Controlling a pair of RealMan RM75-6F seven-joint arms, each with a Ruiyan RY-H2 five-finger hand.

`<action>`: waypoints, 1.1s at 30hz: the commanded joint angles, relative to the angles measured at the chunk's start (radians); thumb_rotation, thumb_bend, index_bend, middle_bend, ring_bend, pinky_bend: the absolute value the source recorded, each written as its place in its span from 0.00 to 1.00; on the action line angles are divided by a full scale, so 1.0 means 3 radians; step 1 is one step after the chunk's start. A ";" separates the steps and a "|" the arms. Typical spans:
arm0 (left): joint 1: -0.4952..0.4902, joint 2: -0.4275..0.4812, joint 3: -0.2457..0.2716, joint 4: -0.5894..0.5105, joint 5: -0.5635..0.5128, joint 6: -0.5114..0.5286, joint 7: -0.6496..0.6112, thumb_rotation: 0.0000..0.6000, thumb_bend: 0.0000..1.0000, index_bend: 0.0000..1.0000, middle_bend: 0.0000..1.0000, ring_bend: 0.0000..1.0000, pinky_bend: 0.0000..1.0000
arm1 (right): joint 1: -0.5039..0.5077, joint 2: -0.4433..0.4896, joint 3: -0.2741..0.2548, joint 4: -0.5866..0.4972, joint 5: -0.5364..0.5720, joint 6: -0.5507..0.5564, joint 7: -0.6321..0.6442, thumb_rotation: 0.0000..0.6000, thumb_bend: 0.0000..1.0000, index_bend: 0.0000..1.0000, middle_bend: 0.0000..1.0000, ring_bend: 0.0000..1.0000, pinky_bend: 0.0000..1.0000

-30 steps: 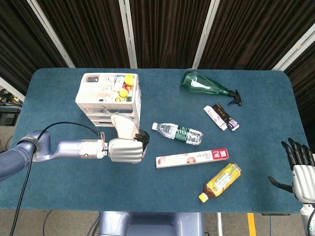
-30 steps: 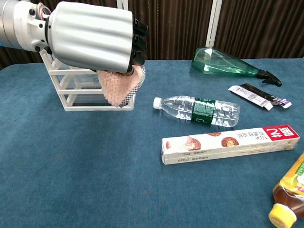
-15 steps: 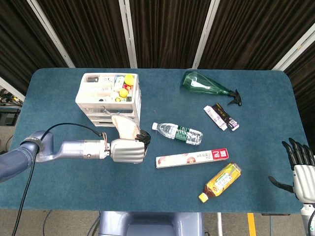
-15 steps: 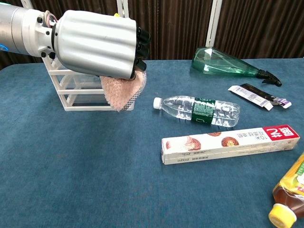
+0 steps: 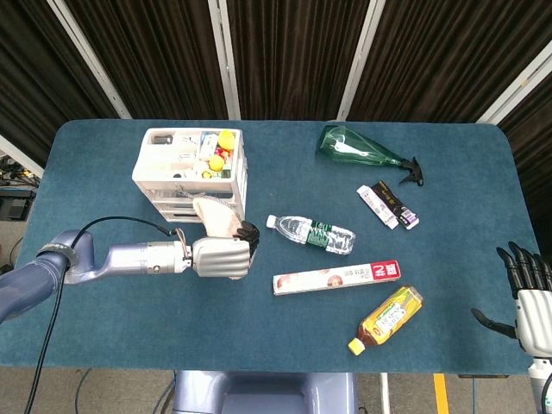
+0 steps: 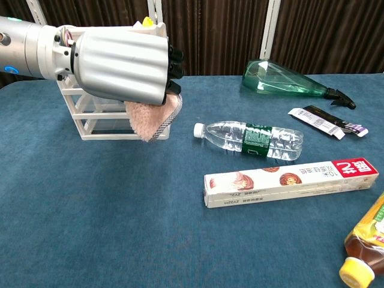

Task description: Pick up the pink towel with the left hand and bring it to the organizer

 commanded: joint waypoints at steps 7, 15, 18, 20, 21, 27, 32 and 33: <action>-0.0015 0.0149 0.0170 -0.0214 0.0024 -0.0241 0.0072 1.00 0.00 0.07 0.00 0.00 0.05 | -0.0004 -0.0008 0.0011 0.0004 0.0004 0.0016 0.0013 1.00 0.01 0.07 0.00 0.00 0.00; 0.0136 0.0299 0.0321 -0.0471 0.0008 -0.0265 0.0148 1.00 0.00 0.01 0.00 0.00 0.00 | -0.0007 -0.0012 0.0014 0.0007 0.0001 0.0027 0.0003 1.00 0.01 0.07 0.00 0.00 0.00; 0.0222 0.0313 0.0412 -0.0514 0.0041 -0.0236 0.0167 1.00 0.00 0.00 0.00 0.00 0.00 | -0.0006 -0.0014 0.0015 0.0006 -0.0001 0.0029 -0.0003 1.00 0.01 0.07 0.00 0.00 0.00; 0.0294 0.0303 0.0494 -0.0524 0.0084 -0.0204 0.0176 1.00 0.00 0.00 0.00 0.00 0.00 | -0.0006 -0.0017 0.0015 0.0006 -0.0005 0.0032 -0.0014 1.00 0.01 0.07 0.00 0.00 0.00; 0.0316 0.0298 0.0511 -0.0521 0.0093 -0.0189 0.0181 1.00 0.00 0.00 0.00 0.00 0.00 | -0.0006 -0.0018 0.0015 0.0006 -0.0006 0.0033 -0.0017 1.00 0.01 0.07 0.00 0.00 0.00; 0.0644 0.0307 0.0495 -0.0634 -0.0024 0.0162 0.0265 1.00 0.00 0.01 0.00 0.00 0.00 | -0.0004 -0.0019 0.0015 0.0008 -0.0007 0.0030 -0.0035 1.00 0.01 0.07 0.00 0.00 0.00; 0.1187 0.0405 0.0384 -0.0994 -0.0418 0.0636 0.0426 1.00 0.00 0.04 0.00 0.00 0.00 | -0.0002 -0.0020 0.0008 0.0013 -0.0010 0.0018 -0.0040 1.00 0.01 0.07 0.00 0.00 0.00; 0.1265 0.0421 0.0379 -0.1049 -0.0477 0.0685 0.0450 1.00 0.00 0.04 0.00 0.00 0.00 | -0.0001 -0.0018 0.0008 0.0013 -0.0012 0.0018 -0.0043 1.00 0.01 0.07 0.00 0.00 0.00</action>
